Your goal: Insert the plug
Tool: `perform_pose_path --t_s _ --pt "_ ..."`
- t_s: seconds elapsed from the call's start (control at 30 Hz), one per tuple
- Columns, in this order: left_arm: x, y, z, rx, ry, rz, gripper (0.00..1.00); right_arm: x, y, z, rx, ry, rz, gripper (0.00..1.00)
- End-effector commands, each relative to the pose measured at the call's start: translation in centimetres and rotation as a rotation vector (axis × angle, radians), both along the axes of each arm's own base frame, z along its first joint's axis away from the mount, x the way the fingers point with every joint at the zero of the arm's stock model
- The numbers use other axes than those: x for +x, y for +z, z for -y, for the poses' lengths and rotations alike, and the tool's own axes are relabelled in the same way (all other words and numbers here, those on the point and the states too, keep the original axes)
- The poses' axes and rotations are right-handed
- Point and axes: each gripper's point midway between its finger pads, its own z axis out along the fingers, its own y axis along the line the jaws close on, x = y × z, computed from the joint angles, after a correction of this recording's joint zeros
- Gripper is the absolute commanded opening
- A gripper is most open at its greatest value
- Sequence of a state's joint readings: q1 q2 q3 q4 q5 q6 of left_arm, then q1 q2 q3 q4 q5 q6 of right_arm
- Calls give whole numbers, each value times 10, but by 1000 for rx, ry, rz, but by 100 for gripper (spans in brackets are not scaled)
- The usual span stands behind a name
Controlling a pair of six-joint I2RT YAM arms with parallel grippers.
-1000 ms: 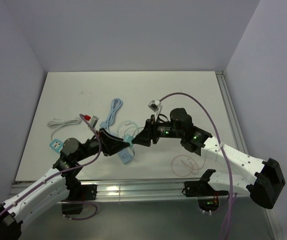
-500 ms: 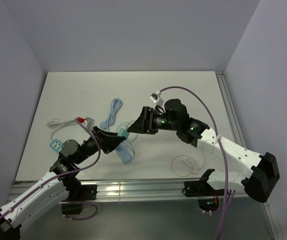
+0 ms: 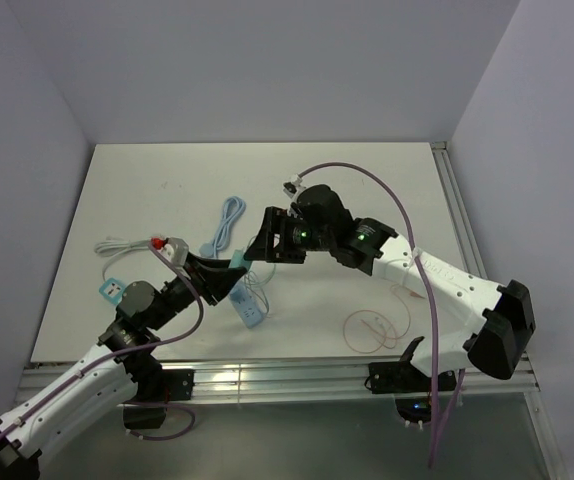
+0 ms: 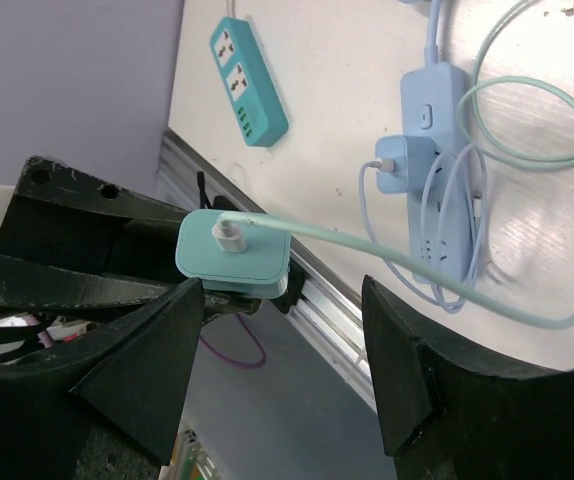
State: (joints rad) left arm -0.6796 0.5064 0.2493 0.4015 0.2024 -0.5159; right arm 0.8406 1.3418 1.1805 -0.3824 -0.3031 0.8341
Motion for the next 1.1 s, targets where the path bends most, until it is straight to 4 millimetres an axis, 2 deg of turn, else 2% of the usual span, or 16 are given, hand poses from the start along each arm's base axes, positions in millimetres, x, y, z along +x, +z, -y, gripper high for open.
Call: perform_pose_path --t_s 0.0,0.17,0.43,0.73,0.87,0.97,1.0,1.03,1.07 --pt "-1 37 -1 -43 7 121 1 3 10 -5 -27 2 39 71" --pt "0 35 -1 -35 12 126 1 1 18 -13 -12 4 56 71" --pt "2 27 3 -12 3 114 1 3 20 -22 -9 18 74 70" --pt "3 21 8 4 -12 108 1 10 10 -29 -57 24 68 63" --pt "3 21 8 6 -7 106 1 8 10 -30 -48 40 66 54" --pt "3 21 7 6 -6 103 1 8 10 -27 -50 36 84 31" --pt "3 22 6 -3 -1 90 1 9 9 -26 -54 31 92 11" --pt "5 18 5 3 13 64 4 10 7 -25 -62 32 101 1" --pt "13 21 -2 -9 70 41 20 11 8 -23 -64 28 112 0"
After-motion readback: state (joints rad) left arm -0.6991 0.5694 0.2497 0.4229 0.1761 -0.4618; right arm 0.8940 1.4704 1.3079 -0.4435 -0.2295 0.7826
